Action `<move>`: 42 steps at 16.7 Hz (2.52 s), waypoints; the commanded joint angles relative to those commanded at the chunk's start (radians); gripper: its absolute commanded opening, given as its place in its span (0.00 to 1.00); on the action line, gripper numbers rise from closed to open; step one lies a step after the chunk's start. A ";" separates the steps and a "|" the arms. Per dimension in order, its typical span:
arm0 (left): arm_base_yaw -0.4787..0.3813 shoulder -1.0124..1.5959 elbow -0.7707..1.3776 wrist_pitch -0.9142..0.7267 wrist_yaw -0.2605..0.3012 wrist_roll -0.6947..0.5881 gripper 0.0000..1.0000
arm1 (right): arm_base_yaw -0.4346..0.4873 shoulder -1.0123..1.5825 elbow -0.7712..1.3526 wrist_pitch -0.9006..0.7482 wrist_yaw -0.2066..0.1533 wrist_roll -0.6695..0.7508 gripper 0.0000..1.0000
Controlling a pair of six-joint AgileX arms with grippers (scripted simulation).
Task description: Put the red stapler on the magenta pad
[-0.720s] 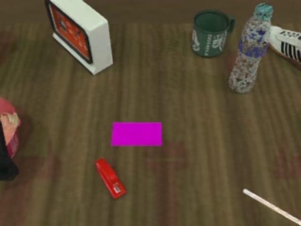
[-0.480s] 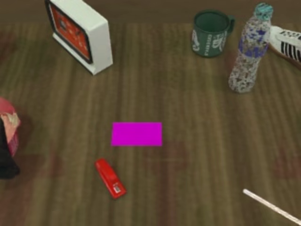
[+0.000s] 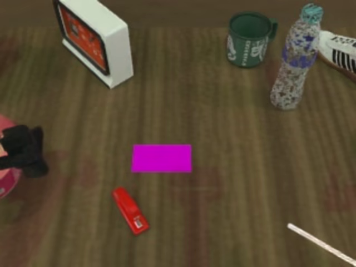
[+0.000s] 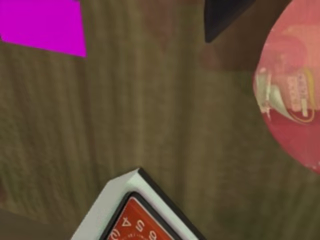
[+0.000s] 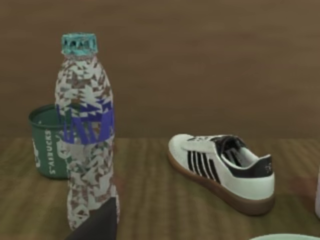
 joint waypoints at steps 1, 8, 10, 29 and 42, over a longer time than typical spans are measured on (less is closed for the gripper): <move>-0.031 0.103 0.066 -0.060 0.000 -0.061 1.00 | 0.000 0.000 0.000 0.000 0.000 0.000 1.00; -0.244 0.814 0.522 -0.469 0.000 -0.478 1.00 | 0.000 0.000 0.000 0.000 0.000 0.000 1.00; -0.293 0.966 0.634 -0.560 -0.001 -0.577 1.00 | 0.000 0.000 0.000 0.000 0.000 0.000 1.00; -0.386 1.320 0.741 -0.508 -0.004 -0.761 1.00 | 0.000 0.000 0.000 0.000 0.000 0.000 1.00; -0.386 1.394 0.643 -0.341 -0.004 -0.761 0.70 | 0.000 0.000 0.000 0.000 0.000 0.000 1.00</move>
